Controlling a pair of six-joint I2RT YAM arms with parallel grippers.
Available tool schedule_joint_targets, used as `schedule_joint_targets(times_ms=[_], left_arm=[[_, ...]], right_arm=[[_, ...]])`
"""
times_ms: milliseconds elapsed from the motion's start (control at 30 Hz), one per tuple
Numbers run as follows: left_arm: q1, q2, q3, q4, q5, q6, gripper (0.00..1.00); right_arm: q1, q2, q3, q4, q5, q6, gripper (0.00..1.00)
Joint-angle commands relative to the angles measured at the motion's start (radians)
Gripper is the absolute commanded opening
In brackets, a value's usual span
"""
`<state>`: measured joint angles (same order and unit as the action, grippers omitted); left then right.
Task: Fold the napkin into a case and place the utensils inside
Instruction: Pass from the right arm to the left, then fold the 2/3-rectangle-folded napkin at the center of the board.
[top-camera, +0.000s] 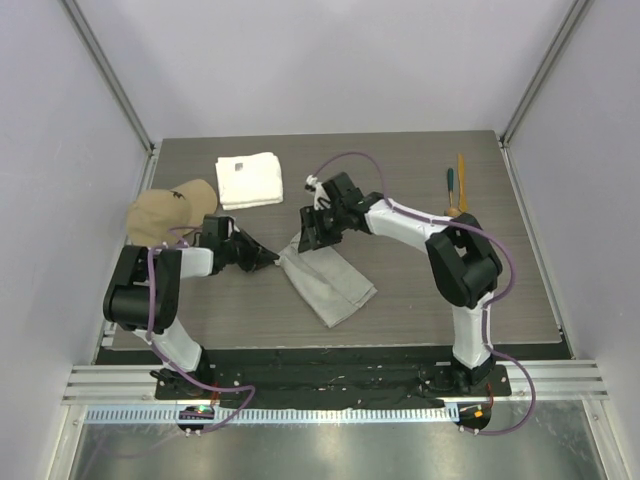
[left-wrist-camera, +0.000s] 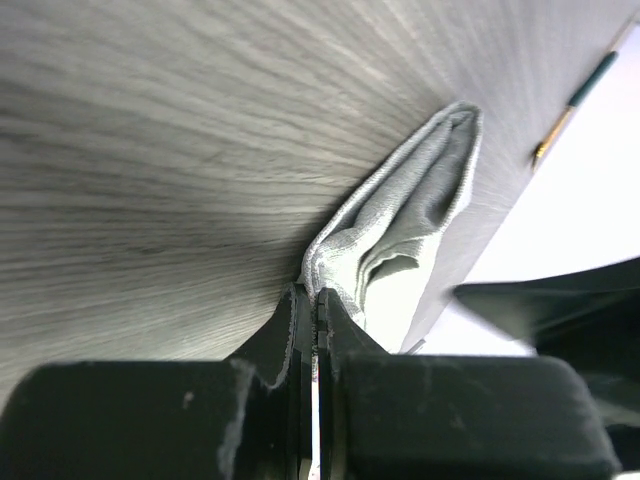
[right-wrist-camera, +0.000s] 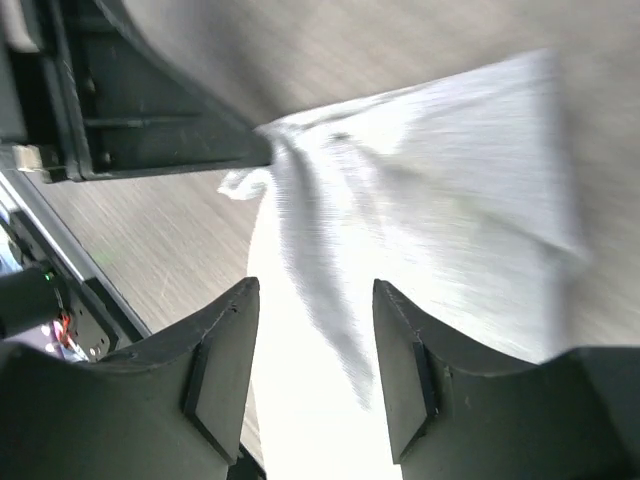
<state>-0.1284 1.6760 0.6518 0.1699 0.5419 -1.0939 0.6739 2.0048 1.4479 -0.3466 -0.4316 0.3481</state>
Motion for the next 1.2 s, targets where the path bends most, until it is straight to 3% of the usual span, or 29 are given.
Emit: schedule_joint_targets(times_ms=[0, 100, 167, 267, 500, 967, 1167], left_arm=[[0.003, -0.032, 0.052, -0.119, -0.022, 0.045, 0.0], [0.003, -0.053, 0.068, -0.156, -0.03, 0.049, 0.0], [0.003, -0.064, 0.08, -0.193, -0.031, 0.051, 0.0], [0.001, -0.079, 0.104, -0.228, -0.049, 0.054, 0.0], [-0.028, -0.075, 0.143, -0.263, -0.065, 0.045, 0.0], [-0.122, -0.059, 0.247, -0.29, -0.152, -0.006, 0.0], [-0.117, -0.053, 0.264, -0.397, -0.201, 0.034, 0.0]], right_arm=[[-0.062, -0.072, -0.03, 0.003, -0.028, -0.041, 0.52], [-0.066, -0.051, -0.044, 0.044, -0.018, -0.047, 0.36], [-0.068, -0.029, -0.067, 0.101, -0.028, -0.032, 0.17], [-0.065, -0.014, -0.122, 0.219, -0.027, 0.02, 0.01], [-0.053, 0.014, -0.231, 0.438, -0.036, 0.143, 0.01], [0.026, 0.028, -0.35, 0.577, 0.074, 0.394, 0.01], [0.024, 0.026, -0.294, 0.485, 0.062, 0.292, 0.01]])
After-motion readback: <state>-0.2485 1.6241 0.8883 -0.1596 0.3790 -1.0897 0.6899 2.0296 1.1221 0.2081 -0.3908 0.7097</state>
